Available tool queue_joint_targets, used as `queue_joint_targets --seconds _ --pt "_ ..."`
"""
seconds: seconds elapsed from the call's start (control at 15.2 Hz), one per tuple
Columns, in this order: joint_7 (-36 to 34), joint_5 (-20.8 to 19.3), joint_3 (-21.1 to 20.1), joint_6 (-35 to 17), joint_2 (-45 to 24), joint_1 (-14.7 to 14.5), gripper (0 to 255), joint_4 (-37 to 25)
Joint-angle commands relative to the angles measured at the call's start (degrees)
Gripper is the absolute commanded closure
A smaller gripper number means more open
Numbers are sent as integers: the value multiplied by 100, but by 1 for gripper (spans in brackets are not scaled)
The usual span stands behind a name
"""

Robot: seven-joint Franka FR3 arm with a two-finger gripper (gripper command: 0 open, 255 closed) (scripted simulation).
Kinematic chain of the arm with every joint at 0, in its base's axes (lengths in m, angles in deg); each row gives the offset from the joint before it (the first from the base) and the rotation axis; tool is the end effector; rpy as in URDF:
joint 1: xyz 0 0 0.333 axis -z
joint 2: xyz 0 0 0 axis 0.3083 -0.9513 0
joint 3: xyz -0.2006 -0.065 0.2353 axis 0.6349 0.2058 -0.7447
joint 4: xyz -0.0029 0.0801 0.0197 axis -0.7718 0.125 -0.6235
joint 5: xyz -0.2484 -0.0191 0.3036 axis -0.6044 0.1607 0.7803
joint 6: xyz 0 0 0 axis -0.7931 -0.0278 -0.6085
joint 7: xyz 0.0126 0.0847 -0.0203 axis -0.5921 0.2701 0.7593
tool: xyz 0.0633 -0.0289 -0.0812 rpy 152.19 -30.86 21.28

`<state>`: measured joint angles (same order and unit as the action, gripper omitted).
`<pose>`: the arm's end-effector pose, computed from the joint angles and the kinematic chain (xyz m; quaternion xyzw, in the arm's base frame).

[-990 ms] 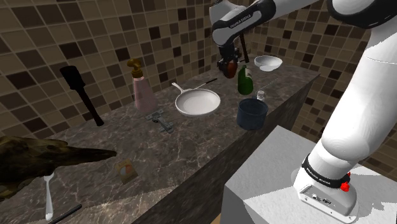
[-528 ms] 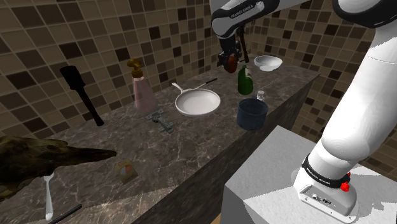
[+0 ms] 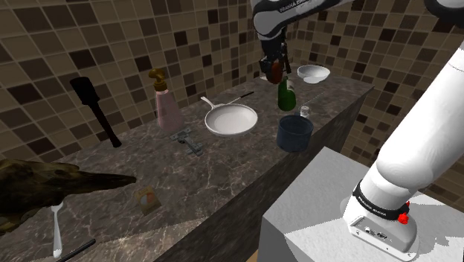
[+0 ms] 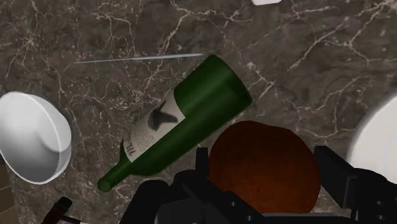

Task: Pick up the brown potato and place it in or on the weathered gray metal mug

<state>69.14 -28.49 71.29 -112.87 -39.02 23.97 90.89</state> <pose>0.5311 -0.1032 0.4964 0.9854 -0.0496 -0.0312 0.1599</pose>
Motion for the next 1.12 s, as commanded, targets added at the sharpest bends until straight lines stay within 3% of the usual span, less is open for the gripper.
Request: queue_joint_targets --seconds 0.0,0.53,1.06 --pt "-136 -6 -63 -13 371 -58 255 425" --pt "-552 116 -349 204 2067 -286 255 2048" --pt "-917 508 -748 843 3784 -639 255 3264"
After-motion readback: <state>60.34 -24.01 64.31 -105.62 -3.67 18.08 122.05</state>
